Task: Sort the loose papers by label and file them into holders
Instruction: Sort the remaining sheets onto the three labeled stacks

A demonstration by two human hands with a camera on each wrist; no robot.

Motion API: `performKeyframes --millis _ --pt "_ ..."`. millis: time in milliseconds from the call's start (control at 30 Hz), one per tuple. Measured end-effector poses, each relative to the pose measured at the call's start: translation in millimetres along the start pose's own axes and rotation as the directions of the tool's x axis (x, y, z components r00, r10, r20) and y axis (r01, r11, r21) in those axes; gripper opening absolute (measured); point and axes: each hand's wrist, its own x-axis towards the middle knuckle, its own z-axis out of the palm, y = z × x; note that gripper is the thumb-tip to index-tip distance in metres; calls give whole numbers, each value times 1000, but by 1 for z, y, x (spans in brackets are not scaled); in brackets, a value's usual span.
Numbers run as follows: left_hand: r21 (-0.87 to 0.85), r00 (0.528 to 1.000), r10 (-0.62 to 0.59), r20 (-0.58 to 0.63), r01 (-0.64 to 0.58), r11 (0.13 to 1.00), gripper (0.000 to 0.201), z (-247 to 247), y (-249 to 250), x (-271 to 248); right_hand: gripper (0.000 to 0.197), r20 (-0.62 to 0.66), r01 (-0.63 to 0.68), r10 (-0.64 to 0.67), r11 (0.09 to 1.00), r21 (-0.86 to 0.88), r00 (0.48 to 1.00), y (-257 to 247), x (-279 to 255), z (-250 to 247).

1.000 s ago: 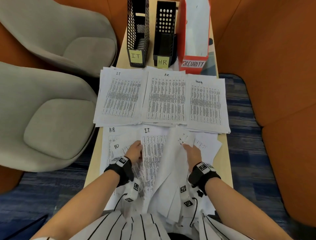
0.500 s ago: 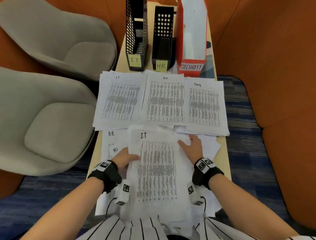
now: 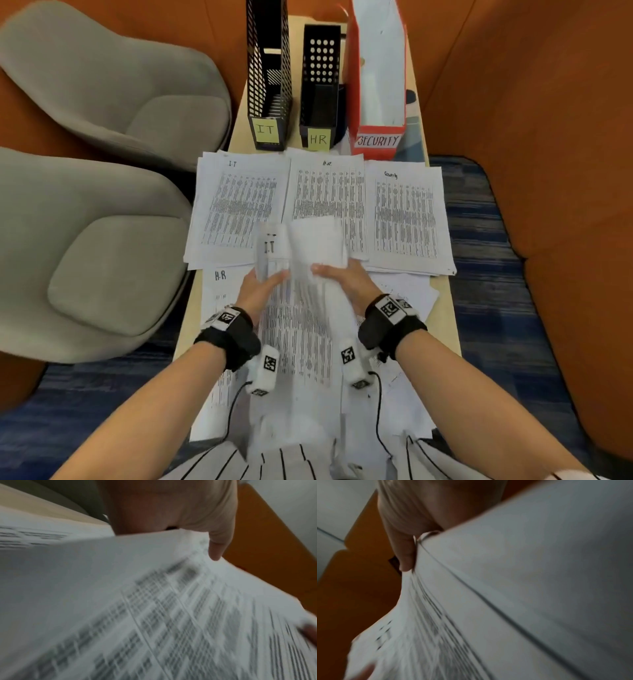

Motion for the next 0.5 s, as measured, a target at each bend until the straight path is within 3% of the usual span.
performKeyframes --millis 67,133,200,233,300,367,433,500 --pt "-55 997 -45 -63 41 998 44 -14 -7 6 45 -99 28 -23 998 48 995 -4 8 -23" --pt "-90 997 -67 -47 62 994 36 -27 -15 7 56 -56 -33 32 999 -7 998 -4 10 -44" --pt "-124 993 -56 -101 43 991 46 -26 -21 3 75 41 -162 173 969 -186 984 5 5 -46" --pt "-150 986 -77 -146 55 987 55 -23 -25 3 76 68 -182 205 950 -255 976 16 5 -42" --pt "-135 974 -101 -203 74 988 59 -15 -25 4 59 -17 -160 162 942 -294 987 29 5 -29" --pt "-34 976 -175 -132 172 984 72 -15 -27 7 44 -121 -91 74 986 -140 990 28 5 -20" --pt "103 975 -221 37 216 971 78 -21 -30 7 49 -138 -48 55 997 55 989 11 9 -20" --pt "185 964 -202 171 170 968 47 -24 -28 7 70 -169 -30 67 976 214 983 -4 20 -28"
